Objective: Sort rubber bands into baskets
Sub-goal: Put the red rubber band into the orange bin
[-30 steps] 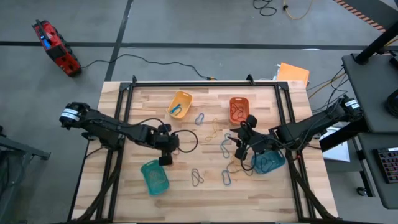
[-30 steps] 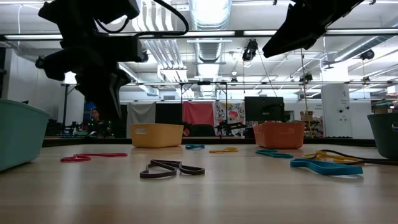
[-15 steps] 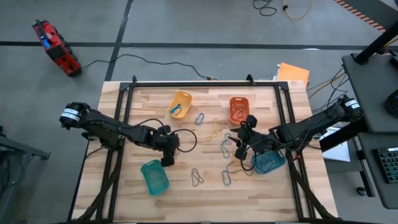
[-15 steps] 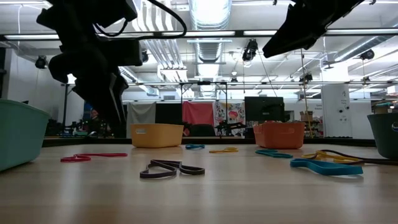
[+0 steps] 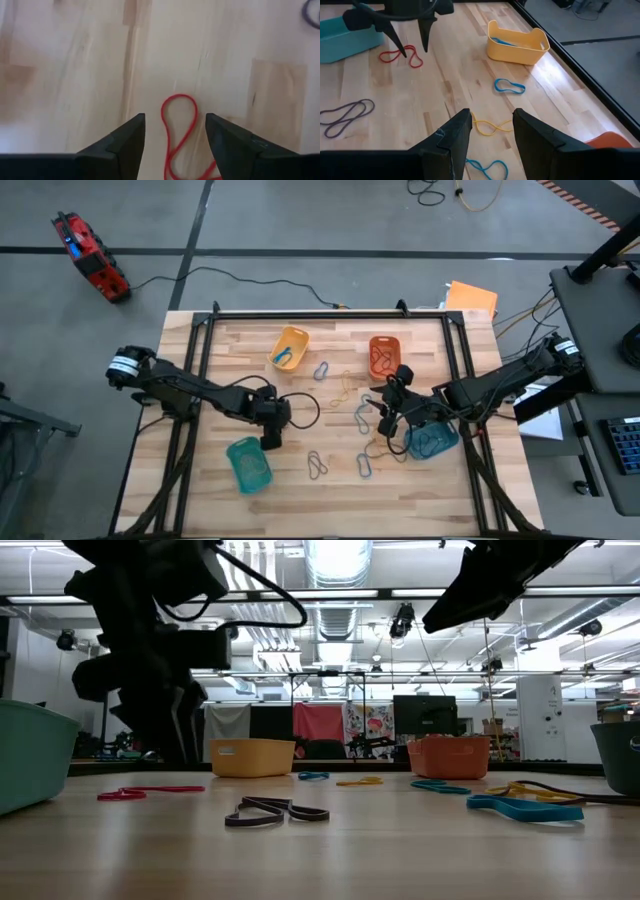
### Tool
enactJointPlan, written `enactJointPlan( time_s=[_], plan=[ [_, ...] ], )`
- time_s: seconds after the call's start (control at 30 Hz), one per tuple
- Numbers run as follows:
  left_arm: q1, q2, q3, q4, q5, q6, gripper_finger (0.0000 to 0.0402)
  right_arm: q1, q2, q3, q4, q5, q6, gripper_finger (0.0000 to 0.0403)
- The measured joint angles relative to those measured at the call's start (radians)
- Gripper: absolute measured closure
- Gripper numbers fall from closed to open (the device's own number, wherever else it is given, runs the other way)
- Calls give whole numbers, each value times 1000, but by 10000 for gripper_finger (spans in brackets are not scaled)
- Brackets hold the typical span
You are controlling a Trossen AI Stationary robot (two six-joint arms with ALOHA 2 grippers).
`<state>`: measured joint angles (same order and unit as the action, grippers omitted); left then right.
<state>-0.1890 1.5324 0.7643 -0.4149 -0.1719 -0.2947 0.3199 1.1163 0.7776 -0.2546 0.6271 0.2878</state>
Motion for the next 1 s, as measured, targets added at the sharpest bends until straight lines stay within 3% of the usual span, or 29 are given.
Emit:
enactJointPlan(
  time_s=[0.53, 0.7, 1.0],
  plan=[
    [0, 117, 10, 6, 30, 23, 219, 0, 0, 0, -1, 0, 0, 261],
    [-1, 117, 10, 8, 34, 24, 264, 0, 0, 0, 0, 0, 0, 261],
    [-1, 119, 8, 22, 20, 40, 392, 0, 0, 0, 0, 0, 1, 261]
  ],
)
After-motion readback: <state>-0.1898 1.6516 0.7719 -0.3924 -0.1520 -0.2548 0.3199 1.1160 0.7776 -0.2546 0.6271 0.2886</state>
